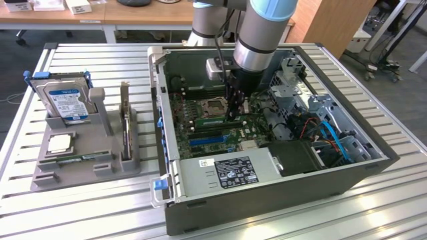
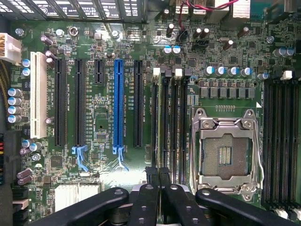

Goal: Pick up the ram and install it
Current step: 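Insert the ram into the slot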

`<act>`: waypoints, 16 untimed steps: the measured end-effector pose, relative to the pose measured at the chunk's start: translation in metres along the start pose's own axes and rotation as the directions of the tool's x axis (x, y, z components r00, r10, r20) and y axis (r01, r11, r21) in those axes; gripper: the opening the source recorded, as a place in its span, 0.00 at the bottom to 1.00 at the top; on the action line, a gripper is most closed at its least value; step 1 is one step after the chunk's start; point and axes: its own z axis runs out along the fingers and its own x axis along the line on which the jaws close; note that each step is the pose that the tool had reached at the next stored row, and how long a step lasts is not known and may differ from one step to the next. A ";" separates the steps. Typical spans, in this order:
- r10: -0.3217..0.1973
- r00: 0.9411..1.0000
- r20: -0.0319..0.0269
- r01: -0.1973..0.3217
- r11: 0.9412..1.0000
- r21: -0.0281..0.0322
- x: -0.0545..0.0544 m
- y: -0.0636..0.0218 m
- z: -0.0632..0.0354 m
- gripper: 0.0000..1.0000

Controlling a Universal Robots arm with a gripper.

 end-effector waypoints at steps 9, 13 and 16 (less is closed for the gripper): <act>0.000 1.000 0.000 0.000 1.000 -0.001 0.000 -0.0002 0.0007 0.12; 0.000 1.000 0.000 0.000 1.000 -0.001 0.000 -0.0002 0.0007 0.12; 0.000 1.000 0.000 0.000 1.000 -0.001 0.001 -0.0002 0.0008 0.12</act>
